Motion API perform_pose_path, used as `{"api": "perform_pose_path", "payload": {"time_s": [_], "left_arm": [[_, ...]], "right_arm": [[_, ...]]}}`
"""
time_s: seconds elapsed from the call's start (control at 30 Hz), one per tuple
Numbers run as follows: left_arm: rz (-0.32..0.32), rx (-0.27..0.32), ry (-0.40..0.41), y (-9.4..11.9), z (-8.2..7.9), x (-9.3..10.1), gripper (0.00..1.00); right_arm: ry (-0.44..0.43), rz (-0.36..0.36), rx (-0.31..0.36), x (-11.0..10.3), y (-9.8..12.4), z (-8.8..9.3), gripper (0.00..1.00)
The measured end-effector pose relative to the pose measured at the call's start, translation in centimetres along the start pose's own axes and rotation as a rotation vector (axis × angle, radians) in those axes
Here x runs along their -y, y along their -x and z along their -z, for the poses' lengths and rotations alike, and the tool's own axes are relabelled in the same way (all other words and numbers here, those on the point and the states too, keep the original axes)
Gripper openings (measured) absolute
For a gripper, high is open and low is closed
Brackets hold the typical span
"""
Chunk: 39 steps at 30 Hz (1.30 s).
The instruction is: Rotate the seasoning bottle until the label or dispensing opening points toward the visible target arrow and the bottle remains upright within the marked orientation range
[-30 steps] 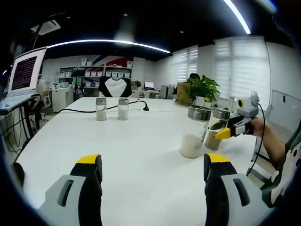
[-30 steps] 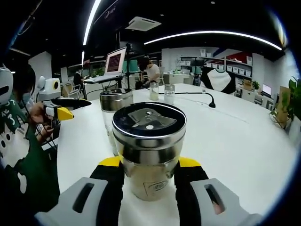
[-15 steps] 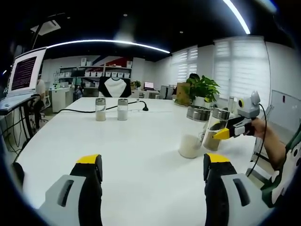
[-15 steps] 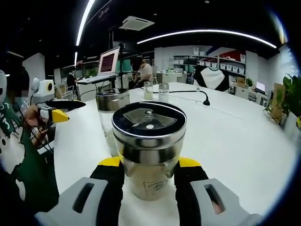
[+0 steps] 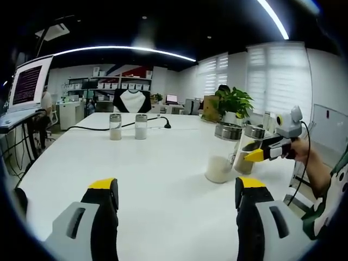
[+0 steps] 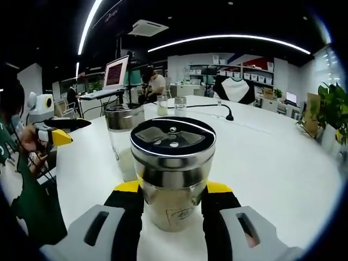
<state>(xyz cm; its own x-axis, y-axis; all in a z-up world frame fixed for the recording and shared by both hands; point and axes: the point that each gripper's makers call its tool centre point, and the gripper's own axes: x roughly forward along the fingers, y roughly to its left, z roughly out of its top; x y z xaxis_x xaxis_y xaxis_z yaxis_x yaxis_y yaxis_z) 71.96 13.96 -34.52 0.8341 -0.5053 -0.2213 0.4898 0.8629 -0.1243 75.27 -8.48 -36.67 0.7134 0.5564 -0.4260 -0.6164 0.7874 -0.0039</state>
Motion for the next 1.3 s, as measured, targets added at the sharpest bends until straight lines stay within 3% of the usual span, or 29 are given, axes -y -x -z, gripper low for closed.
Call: {"api": "perform_pose_path", "payload": {"time_s": [0.7, 1.3], "left_arm": [[0.007, -0.003, 0.007, 0.01, 0.1, 0.06, 0.93], [0.0, -0.006, 0.015, -0.03, 0.19, -0.13, 0.92]], "right_arm": [[-0.077, 0.237, 0.01, 0.31, -0.1, 0.16, 0.4], [-0.099, 0.316, 0.002, 0.35, -0.03, 0.34, 0.4]]}}
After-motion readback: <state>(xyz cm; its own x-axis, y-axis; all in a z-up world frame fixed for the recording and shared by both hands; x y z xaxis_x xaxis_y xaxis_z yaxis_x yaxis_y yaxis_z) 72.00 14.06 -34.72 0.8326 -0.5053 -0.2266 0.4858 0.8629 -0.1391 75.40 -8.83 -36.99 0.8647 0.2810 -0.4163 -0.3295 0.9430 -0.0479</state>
